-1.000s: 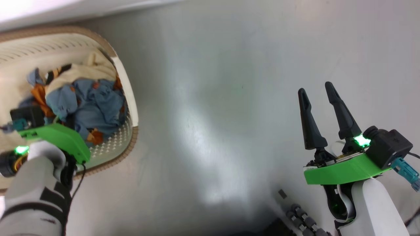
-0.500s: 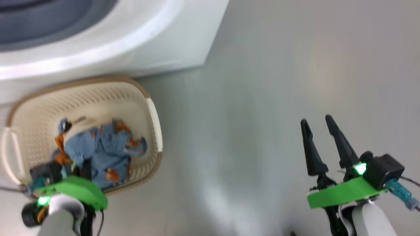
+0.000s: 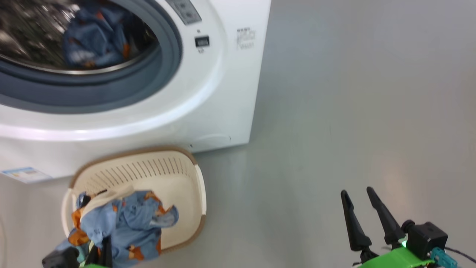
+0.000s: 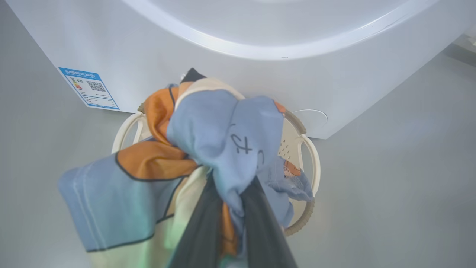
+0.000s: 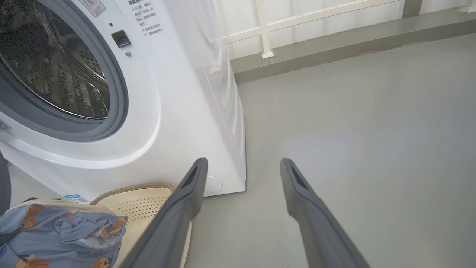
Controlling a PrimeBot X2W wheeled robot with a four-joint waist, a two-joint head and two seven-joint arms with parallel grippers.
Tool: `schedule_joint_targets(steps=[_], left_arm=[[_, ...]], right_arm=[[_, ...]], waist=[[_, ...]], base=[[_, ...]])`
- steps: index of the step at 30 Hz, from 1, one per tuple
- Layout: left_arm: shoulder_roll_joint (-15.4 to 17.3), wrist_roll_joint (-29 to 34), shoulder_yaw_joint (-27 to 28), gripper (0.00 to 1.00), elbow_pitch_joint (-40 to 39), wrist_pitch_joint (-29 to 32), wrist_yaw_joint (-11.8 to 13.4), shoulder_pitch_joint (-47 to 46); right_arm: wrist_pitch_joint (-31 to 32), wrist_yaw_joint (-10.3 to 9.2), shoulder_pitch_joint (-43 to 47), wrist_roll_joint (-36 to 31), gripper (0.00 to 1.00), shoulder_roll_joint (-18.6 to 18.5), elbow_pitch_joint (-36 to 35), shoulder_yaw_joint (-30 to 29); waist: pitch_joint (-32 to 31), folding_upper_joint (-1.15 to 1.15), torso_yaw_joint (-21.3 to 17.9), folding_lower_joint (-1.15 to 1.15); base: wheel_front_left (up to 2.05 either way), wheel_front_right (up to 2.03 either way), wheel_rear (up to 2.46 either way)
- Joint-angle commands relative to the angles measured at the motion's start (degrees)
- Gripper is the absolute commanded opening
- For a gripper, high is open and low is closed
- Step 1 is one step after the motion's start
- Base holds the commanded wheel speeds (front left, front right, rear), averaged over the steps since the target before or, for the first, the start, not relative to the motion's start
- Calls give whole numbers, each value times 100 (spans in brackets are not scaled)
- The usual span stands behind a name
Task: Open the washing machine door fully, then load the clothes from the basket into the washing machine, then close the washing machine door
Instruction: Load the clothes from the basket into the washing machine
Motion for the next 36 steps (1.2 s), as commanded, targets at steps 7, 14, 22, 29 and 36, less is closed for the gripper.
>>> schedule_joint_targets(steps=[7,14,22,29,36], left_arm=[[60,-151,9,0,-882,-61,230,783],[59,17,-280,0,-1794,-61,470,1345],[58,173,-371,0,-2449,-61,632,1889],[58,168,-418,0,-2680,-61,719,2104],[58,167,-459,0,-2719,-61,746,2126]], right_arm=[[-27,9,305,-28,100,-15,-48,217],[-27,9,563,-87,100,-15,-12,255],[-27,9,739,-90,100,-79,1,199],[-27,9,798,-88,100,-96,-14,193],[-27,9,795,-82,100,-87,-9,236]], waist=[[-1236,0,260,1],[-1675,0,345,1],[-2023,0,361,1],[-2095,0,382,1],[-2092,0,372,1]], base=[[0,0,0],[0,0,0],[0,0,0],[0,0,0],[0,0,0]])
